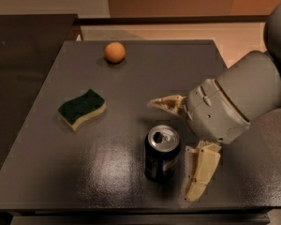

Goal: Move pepsi can near orange

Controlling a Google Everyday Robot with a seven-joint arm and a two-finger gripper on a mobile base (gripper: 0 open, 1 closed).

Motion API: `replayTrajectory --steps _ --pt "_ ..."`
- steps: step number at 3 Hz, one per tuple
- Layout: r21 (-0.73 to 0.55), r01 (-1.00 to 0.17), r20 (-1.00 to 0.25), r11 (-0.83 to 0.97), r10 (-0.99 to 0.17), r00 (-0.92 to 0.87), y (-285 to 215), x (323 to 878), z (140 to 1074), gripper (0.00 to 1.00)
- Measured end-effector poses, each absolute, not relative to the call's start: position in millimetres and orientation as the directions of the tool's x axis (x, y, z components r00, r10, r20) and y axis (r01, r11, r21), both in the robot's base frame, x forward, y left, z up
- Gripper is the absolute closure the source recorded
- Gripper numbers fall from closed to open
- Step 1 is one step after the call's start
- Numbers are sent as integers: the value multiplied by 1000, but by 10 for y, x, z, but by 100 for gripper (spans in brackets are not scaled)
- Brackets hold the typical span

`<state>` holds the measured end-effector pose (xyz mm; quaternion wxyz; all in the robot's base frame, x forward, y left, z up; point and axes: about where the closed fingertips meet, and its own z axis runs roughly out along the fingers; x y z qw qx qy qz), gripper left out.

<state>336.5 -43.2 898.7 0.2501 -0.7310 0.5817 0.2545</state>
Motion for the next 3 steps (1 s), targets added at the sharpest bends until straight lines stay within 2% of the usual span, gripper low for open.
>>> replayTrajectory --steps 1,3 --pt "-75 -974 -668 -212 -715 207 -345 3355 8934 18" --pt "-76 -979 -681 -189 -707 189 -358 3461 8953 65"
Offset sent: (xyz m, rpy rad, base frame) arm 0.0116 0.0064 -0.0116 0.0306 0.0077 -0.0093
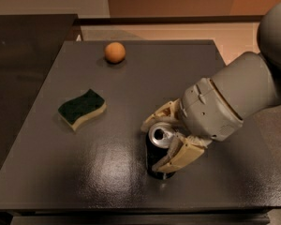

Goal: Move pepsi can near orange

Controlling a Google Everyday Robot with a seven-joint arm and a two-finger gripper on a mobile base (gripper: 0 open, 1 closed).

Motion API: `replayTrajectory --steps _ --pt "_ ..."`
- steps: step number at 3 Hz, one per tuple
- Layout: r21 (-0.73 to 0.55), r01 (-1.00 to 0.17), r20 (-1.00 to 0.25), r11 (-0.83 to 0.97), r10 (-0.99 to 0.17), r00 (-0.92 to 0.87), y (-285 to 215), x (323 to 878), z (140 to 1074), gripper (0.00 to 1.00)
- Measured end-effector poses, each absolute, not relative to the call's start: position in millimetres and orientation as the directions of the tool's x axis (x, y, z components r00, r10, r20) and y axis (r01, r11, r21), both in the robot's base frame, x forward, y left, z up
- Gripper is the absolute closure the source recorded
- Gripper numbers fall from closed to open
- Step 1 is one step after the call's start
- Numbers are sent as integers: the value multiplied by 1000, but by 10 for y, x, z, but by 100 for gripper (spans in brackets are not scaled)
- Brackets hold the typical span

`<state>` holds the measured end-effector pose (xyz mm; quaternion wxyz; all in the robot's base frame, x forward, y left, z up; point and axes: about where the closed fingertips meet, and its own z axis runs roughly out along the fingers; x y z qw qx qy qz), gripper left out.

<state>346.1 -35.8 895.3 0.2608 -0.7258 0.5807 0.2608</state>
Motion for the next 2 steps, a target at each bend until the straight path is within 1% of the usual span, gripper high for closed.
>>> replayTrajectory --steps 1,2 --pt "-82 -983 -683 -166 -709 176 -320 3600 9079 88" --pt "-100 -989 -685 -113 -713 150 -239 3892 9270 100"
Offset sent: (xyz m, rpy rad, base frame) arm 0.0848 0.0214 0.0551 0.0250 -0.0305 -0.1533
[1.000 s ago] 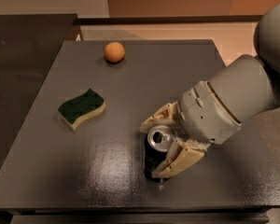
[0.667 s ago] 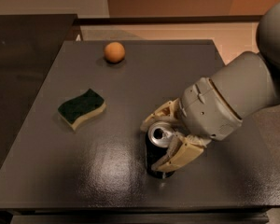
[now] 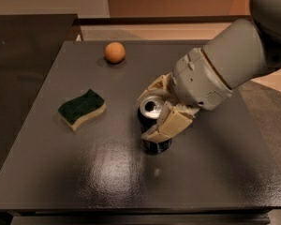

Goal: Move pepsi can near orange

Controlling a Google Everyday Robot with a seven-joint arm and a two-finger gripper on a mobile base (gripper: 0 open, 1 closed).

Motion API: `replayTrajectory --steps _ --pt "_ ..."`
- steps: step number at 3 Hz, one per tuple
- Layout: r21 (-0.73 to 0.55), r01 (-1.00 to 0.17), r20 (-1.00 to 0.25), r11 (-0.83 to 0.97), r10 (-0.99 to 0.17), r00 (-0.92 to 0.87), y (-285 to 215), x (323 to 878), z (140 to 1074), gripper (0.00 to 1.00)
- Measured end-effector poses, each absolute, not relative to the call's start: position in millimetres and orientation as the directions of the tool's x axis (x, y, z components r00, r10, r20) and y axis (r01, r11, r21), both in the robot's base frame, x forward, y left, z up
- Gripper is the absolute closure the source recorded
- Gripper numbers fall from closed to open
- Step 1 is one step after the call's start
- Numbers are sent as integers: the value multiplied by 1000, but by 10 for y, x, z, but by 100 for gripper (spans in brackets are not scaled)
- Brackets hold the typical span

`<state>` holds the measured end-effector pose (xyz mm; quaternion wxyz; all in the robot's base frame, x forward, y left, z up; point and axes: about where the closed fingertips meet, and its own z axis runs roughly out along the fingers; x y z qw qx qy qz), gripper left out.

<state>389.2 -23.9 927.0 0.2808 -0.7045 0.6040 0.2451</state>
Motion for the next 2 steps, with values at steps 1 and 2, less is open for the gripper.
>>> replayTrajectory --steps 1,2 --pt "-93 -995 -688 -37 -720 91 -104 4300 9378 100" --pt "-79 -996 -702 44 -712 24 44 4687 9454 100"
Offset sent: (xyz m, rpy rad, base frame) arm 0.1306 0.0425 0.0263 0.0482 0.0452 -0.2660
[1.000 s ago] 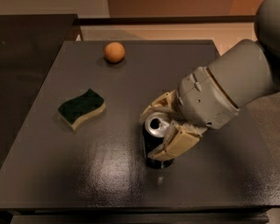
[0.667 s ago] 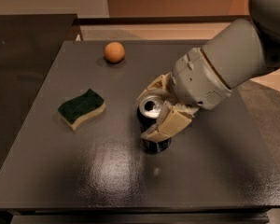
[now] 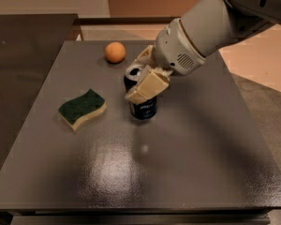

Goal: Move pepsi can near orange

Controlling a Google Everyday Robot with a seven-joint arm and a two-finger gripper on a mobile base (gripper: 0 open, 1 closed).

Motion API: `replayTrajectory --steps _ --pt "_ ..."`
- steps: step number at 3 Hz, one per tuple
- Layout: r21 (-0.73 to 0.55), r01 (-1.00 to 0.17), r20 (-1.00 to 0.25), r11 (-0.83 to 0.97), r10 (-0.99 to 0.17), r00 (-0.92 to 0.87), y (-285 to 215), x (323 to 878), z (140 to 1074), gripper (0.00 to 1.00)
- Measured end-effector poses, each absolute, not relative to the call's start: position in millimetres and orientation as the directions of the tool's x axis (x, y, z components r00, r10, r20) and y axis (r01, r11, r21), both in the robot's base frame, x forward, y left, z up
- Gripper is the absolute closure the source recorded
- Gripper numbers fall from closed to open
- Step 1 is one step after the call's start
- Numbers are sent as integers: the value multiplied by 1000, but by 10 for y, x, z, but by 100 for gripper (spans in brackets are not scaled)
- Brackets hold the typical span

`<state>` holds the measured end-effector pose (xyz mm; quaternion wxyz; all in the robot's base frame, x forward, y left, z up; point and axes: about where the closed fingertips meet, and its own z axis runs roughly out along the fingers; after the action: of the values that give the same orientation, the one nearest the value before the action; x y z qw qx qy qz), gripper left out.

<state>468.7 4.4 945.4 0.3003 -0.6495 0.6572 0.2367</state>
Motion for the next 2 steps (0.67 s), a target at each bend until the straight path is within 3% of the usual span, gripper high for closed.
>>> replayTrajectory --steps 2 --pt "-91 -970 -757 226 -649 -80 315 5534 9498 100"
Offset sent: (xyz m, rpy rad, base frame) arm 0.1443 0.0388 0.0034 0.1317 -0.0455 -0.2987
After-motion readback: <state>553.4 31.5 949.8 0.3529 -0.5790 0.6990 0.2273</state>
